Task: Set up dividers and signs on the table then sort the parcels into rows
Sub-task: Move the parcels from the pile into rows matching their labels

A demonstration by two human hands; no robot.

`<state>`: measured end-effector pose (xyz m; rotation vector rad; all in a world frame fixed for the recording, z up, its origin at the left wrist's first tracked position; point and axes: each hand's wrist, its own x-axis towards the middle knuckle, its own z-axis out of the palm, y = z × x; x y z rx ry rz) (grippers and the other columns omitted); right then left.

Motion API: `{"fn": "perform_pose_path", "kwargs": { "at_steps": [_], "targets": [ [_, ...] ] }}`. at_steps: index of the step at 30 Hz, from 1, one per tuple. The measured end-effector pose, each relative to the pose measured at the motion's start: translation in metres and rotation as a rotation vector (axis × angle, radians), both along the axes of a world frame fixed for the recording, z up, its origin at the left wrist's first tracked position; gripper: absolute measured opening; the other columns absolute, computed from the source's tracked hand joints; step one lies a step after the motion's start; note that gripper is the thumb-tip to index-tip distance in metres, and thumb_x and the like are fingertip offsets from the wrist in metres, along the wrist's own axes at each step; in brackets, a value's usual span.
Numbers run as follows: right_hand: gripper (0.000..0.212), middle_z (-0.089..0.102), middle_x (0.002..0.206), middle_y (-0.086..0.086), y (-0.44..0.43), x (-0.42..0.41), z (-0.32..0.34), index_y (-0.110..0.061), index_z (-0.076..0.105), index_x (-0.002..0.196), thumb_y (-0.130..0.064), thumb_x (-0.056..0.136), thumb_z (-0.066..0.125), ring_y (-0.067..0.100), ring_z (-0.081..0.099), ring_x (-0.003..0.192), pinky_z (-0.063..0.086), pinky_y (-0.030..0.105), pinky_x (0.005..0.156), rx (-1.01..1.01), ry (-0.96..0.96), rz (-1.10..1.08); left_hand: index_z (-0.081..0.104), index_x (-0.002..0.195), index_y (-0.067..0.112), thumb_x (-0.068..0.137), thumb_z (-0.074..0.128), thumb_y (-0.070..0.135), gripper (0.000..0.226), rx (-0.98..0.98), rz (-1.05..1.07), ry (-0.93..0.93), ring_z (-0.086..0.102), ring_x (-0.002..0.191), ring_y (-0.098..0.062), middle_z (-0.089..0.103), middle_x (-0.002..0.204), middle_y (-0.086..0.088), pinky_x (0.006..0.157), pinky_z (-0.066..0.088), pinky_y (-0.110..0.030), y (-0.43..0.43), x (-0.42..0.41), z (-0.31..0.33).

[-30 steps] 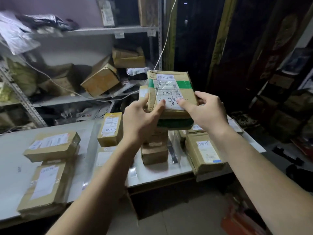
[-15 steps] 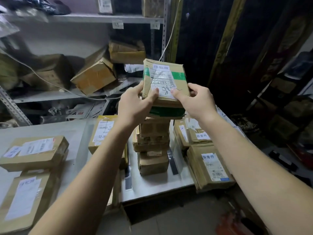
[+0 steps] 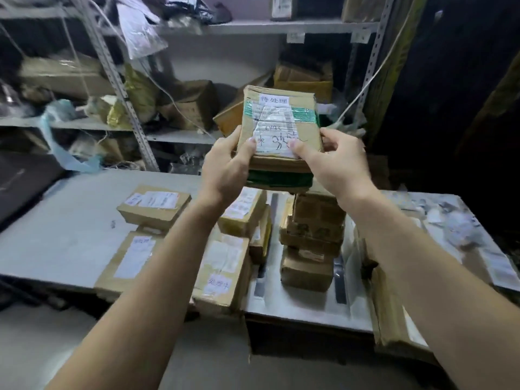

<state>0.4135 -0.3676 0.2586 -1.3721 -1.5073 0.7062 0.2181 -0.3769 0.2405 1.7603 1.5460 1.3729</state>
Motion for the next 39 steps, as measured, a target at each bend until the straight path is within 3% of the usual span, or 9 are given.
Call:
{"fn": "perform_pose_path", "kwargs": {
  "at_steps": [4, 8, 12, 15, 18, 22, 29, 33, 39],
  "targets": [
    [0.057, 0.069, 0.121, -0.012, -0.001, -0.077, -0.009, -0.029, 0.063, 0.133, -0.057, 0.084, 0.073, 0.008, 0.064, 0.110, 0.060, 0.033, 0.087, -0.031, 0.022, 0.158, 0.068, 0.126, 0.037, 0.104, 0.045, 0.037, 0.031, -0.061, 0.099, -0.047, 0.067, 0.103, -0.002, 0.072, 0.114, 0.012, 0.091, 0.052, -0.025, -0.018, -0.078, -0.005],
    [0.054, 0.071, 0.116, -0.013, -0.001, -0.164, -0.028, -0.027, 0.067, 0.130, -0.053, 0.084, 0.076, 0.007, 0.065, 0.106, 0.058, 0.028, 0.086, -0.086, -0.010, 0.233, 0.069, 0.128, 0.038, 0.102, 0.045, 0.036, 0.035, -0.142, 0.152, -0.079, 0.066, 0.109, -0.008, 0.073, 0.117, 0.013, 0.093, 0.052, -0.031, -0.033, -0.164, -0.021],
    [0.053, 0.069, 0.113, -0.014, -0.003, -0.255, -0.068, -0.029, 0.064, 0.128, -0.047, 0.080, 0.080, 0.004, 0.064, 0.100, 0.057, 0.026, 0.081, -0.192, -0.010, 0.258, 0.076, 0.098, 0.037, 0.100, 0.052, 0.036, 0.024, -0.261, 0.200, -0.089, 0.066, 0.095, -0.009, 0.074, 0.098, 0.014, 0.075, 0.048, -0.022, -0.044, -0.256, -0.059],
    [0.061, 0.068, 0.121, -0.010, -0.013, -0.316, -0.115, -0.026, 0.059, 0.134, -0.050, 0.081, 0.079, 0.008, 0.064, 0.104, 0.055, 0.022, 0.076, -0.321, -0.055, 0.257, 0.075, 0.119, 0.037, 0.087, 0.056, 0.050, 0.039, -0.376, 0.248, -0.039, 0.066, 0.104, -0.012, 0.075, 0.112, 0.013, 0.088, 0.053, -0.031, -0.053, -0.324, -0.103],
    [0.056, 0.069, 0.120, -0.011, -0.027, -0.358, -0.162, -0.030, 0.059, 0.123, -0.057, 0.077, 0.078, 0.006, 0.065, 0.102, 0.060, 0.032, 0.084, -0.426, -0.132, 0.237, 0.073, 0.123, 0.041, 0.079, 0.056, 0.054, 0.049, -0.516, 0.251, -0.027, 0.066, 0.103, -0.010, 0.075, 0.111, 0.017, 0.093, 0.055, -0.037, -0.068, -0.370, -0.146],
    [0.056, 0.067, 0.114, -0.016, -0.047, -0.393, -0.197, -0.045, 0.047, 0.117, -0.052, 0.074, 0.082, 0.009, 0.064, 0.103, 0.058, 0.037, 0.090, -0.501, -0.162, 0.176, 0.073, 0.126, 0.036, 0.076, 0.062, 0.047, 0.052, -0.612, 0.187, -0.105, 0.071, 0.097, -0.005, 0.076, 0.110, 0.017, 0.094, 0.058, -0.037, -0.081, -0.401, -0.187],
    [0.053, 0.063, 0.108, -0.022, -0.066, -0.409, -0.215, -0.043, 0.050, 0.120, -0.050, 0.078, 0.082, 0.004, 0.061, 0.100, 0.049, 0.016, 0.076, -0.516, -0.230, 0.166, 0.073, 0.126, 0.036, 0.085, 0.076, 0.038, 0.041, -0.578, 0.215, -0.142, 0.070, 0.075, -0.004, 0.077, 0.096, 0.017, 0.080, 0.058, -0.027, -0.099, -0.421, -0.228],
    [0.063, 0.066, 0.118, -0.018, -0.074, -0.411, -0.232, -0.037, 0.054, 0.128, -0.057, 0.075, 0.080, 0.008, 0.063, 0.106, 0.057, 0.035, 0.092, -0.544, -0.238, 0.164, 0.069, 0.133, 0.033, 0.088, 0.072, 0.041, 0.046, -0.626, 0.191, -0.135, 0.071, 0.084, -0.003, 0.076, 0.104, 0.019, 0.081, 0.055, -0.021, -0.107, -0.421, -0.241],
    [0.067, 0.065, 0.127, -0.013, -0.074, -0.405, -0.235, -0.035, 0.051, 0.133, -0.053, 0.076, 0.081, 0.010, 0.061, 0.111, 0.056, 0.037, 0.096, -0.519, -0.211, 0.196, 0.054, 0.147, 0.036, 0.093, 0.060, 0.053, 0.057, -0.684, 0.161, -0.049, 0.066, 0.106, 0.000, 0.066, 0.133, 0.022, 0.099, 0.054, -0.029, -0.108, -0.416, -0.239]
  ]
}}
